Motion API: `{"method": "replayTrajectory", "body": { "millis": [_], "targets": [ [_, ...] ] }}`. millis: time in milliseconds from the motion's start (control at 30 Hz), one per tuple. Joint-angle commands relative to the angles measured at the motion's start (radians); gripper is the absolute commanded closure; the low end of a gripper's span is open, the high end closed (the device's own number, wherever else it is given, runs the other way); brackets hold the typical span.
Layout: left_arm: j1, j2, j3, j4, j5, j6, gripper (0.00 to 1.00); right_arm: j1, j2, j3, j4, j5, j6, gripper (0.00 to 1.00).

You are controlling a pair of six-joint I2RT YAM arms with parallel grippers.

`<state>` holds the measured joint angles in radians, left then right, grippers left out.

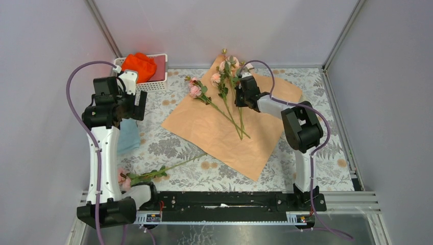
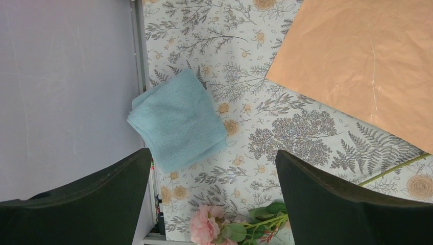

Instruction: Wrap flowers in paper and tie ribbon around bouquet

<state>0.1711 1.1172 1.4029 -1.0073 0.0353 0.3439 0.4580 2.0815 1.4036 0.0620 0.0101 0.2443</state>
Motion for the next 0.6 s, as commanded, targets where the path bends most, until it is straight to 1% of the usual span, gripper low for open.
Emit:
{"method": "replayTrajectory", "body": {
  "millis": [0,33,67,100,167,200,233,267,300,333,367,400,467,500,567],
  "targets": [
    [0.005,0.008,0.002,0.028,-0.006,-0.006,0.01,0.005,-0.022,0.095,-0.032,0.003,0.018,0.74],
    [0.005,0.011,0.005,0.030,-0.005,-0.008,0.01,0.006,-0.041,0.094,-0.046,0.010,0.015,0.61],
    [0.005,0.011,0.009,0.029,-0.005,-0.008,0.01,0.009,-0.068,0.083,-0.055,0.019,0.007,0.52],
    [0.005,0.012,0.011,0.030,-0.006,-0.009,0.01,0.016,-0.102,0.070,-0.056,0.033,-0.012,0.45],
    [0.005,0.012,0.012,0.030,-0.009,-0.009,0.01,0.055,-0.184,0.036,-0.056,0.050,-0.098,0.38],
    [0.006,0.013,0.008,0.032,-0.009,-0.010,0.01,0.086,-0.224,0.013,-0.056,0.027,-0.159,0.35],
    [0.006,0.013,0.002,0.036,-0.009,-0.014,0.01,0.126,-0.260,-0.015,-0.054,-0.023,-0.222,0.33],
    [0.006,0.014,-0.006,0.040,-0.008,-0.019,0.01,0.167,-0.292,-0.042,-0.050,-0.106,-0.290,0.31],
    [0.006,0.017,-0.012,0.044,-0.005,-0.027,0.01,0.213,-0.319,-0.066,-0.050,-0.241,-0.349,0.28],
    [0.006,0.020,-0.016,0.051,-0.001,-0.034,0.01,0.277,-0.325,-0.083,-0.055,-0.377,-0.401,0.22],
    [0.006,0.022,-0.018,0.054,0.007,-0.046,0.01,0.328,-0.320,-0.091,-0.056,-0.507,-0.450,0.10],
    [0.004,0.024,-0.019,0.055,0.014,-0.051,0.01,0.391,-0.308,-0.092,-0.084,-0.588,-0.497,0.07],
    [0.006,0.025,-0.019,0.058,0.024,-0.058,0.01,0.500,-0.264,-0.087,-0.073,-0.624,-0.573,0.05],
    [0.005,0.023,-0.022,0.058,0.024,-0.061,0.01,0.545,-0.237,-0.079,-0.028,-0.630,-0.617,0.05],
    [0.005,0.016,-0.028,0.059,0.018,-0.061,0.01,0.606,-0.173,-0.051,0.007,-0.628,-0.645,0.04]
  ]
}}
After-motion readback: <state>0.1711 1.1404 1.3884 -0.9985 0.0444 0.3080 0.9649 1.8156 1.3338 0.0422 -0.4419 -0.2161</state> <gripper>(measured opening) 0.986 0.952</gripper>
